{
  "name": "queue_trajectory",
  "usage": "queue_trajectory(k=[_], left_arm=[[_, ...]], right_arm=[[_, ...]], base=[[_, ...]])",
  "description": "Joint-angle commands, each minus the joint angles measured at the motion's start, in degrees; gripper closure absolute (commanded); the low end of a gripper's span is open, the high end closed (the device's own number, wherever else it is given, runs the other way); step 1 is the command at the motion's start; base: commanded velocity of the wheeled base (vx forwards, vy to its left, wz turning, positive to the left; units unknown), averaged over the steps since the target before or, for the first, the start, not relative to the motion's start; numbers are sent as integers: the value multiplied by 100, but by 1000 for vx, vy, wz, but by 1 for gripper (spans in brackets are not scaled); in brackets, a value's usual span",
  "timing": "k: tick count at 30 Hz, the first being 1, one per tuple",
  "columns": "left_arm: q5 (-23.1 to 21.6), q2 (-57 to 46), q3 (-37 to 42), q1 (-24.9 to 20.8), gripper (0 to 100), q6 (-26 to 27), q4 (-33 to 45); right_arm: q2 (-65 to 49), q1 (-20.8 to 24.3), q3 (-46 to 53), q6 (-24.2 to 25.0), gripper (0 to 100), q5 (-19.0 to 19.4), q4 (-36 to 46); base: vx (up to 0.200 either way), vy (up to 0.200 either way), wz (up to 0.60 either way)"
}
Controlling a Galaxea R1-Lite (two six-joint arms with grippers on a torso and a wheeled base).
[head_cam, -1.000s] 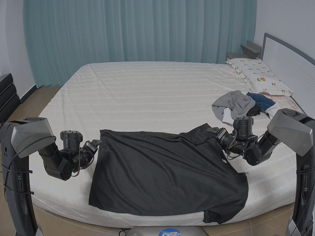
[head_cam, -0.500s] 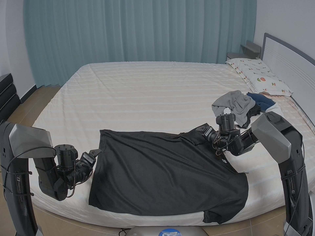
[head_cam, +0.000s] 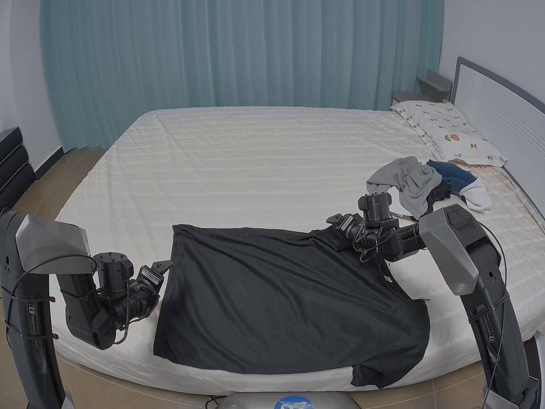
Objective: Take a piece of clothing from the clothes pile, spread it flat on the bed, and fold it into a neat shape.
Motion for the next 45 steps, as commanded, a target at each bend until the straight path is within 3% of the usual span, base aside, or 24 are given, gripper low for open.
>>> queue_trajectory(k=[1, 7, 14, 18, 19, 29, 35, 45], left_arm=[[5, 19, 0, 3, 0, -11, -4], [5, 19, 0, 3, 0, -19, -4], [14, 11, 0, 3, 0, -116, -4], [14, 2, 0, 3, 0, -134, -4], [14, 2, 0, 3, 0, -134, -4], [14, 2, 0, -5, 0, -134, -4], [23, 2, 0, -5, 0, -134, -4], [14, 2, 0, -5, 0, -134, -4]], right_arm=[[417, -135, -608, 14, 0, -56, 17], [452, -214, -608, -30, 0, -3, -1689], [74, -293, -608, -382, 0, 366, -2576], [30, -302, -608, -645, 0, 621, -2313], [153, -293, -608, -979, 0, 638, -2102], [857, -329, -608, -1445, 0, 436, -1847], [514, -522, -608, -1489, 0, 102, -1214], [-330, -926, 453, -1480, 0, 436, -1478]], base=[[0, 0, 0], [0, 0, 0], [0, 0, 0], [0, 0, 0], [0, 0, 0], [0, 0, 0], [0, 0, 0], [0, 0, 0]])
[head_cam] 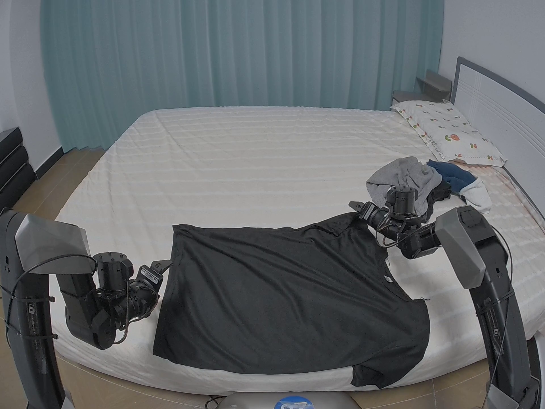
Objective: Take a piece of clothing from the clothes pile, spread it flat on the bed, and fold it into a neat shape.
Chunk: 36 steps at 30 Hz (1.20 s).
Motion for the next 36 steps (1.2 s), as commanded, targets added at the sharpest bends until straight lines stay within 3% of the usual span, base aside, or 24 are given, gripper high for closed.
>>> queue_trajectory(k=[1, 5, 10, 25, 26, 36], left_arm=[[-4, 8, 0, 2, 0, -2, -1], [-4, 17, 0, 2, 0, 7, -1], [-4, 17, 0, 2, 0, 7, -1], [-4, 17, 0, 2, 0, 7, -1], [-4, 17, 0, 2, 0, 7, -1], [-4, 17, 0, 2, 0, 7, -1]], right_arm=[[-515, -222, 490, -10, 0, 168, -126], [-489, -301, 929, -37, 0, 564, -134], [-348, -266, 1017, -37, 0, 687, -108], [38, -230, 921, -247, 0, 687, -126], [56, -230, 903, -247, 100, 678, -126], [74, -301, 472, -221, 100, 502, -73]], base=[[0, 0, 0], [0, 0, 0], [0, 0, 0], [0, 0, 0], [0, 0, 0], [0, 0, 0]])
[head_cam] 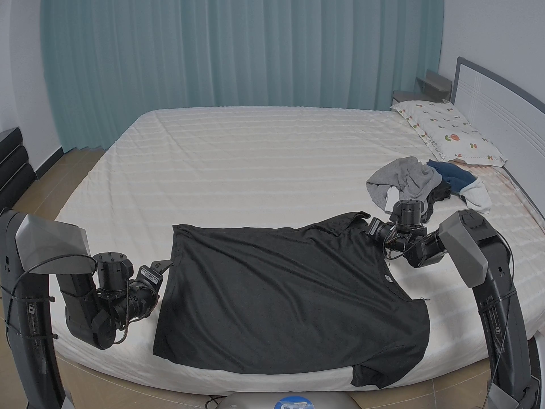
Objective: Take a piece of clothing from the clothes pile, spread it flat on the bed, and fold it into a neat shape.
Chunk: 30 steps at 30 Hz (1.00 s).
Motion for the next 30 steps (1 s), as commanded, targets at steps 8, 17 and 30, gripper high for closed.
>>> queue_trajectory(k=[8, 17, 30], left_arm=[[-2, 11, 0, -3, 0, -7, -1], [-2, 11, 0, -3, 0, 2, -1], [-2, 11, 0, -3, 0, 2, -1]], right_arm=[[132, -118, -587, 7, 100, -356, -55], [361, -171, -1115, -37, 100, -576, -64], [546, -232, -1201, -143, 100, -690, -187]], base=[[0, 0, 0], [0, 0, 0], [0, 0, 0]])
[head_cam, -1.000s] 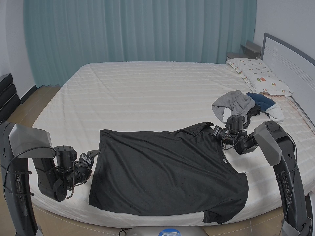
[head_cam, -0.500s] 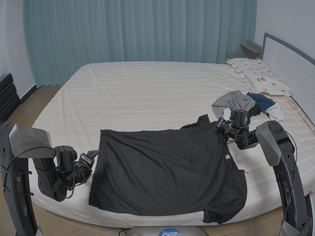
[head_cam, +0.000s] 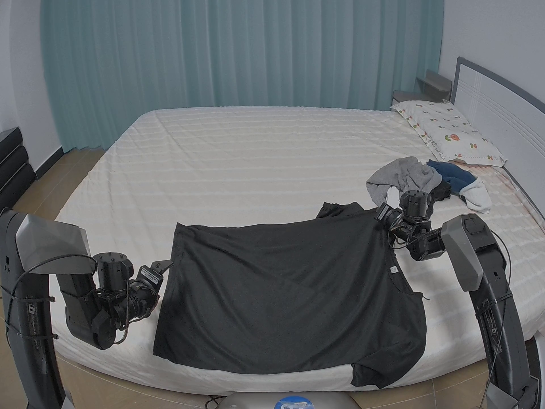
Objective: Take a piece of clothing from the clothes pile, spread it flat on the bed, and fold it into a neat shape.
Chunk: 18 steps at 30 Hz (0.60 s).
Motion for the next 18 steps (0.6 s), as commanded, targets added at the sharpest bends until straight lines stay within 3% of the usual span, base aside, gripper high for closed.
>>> queue_trajectory(k=[1, 2, 11, 15, 18], left_arm=[[1, 8, 0, -1, 0, -1, -1], [1, 8, 0, -1, 0, -10, -1], [1, 8, 0, -1, 0, -10, -1], [1, 8, 0, -1, 0, -10, -1], [1, 8, 0, -1, 0, -10, -1]], right_arm=[[97, -1, -4, -23, 100, 3, -5], [106, -1, -4, -32, 0, 12, -14], [-439, -36, 610, -32, 0, 126, -111], [-1124, -256, 1603, 29, 0, 232, -295], [-1652, -440, 2526, 38, 0, 566, -374]], base=[[0, 0, 0], [0, 0, 0], [0, 0, 0], [0, 0, 0], [0, 0, 0]])
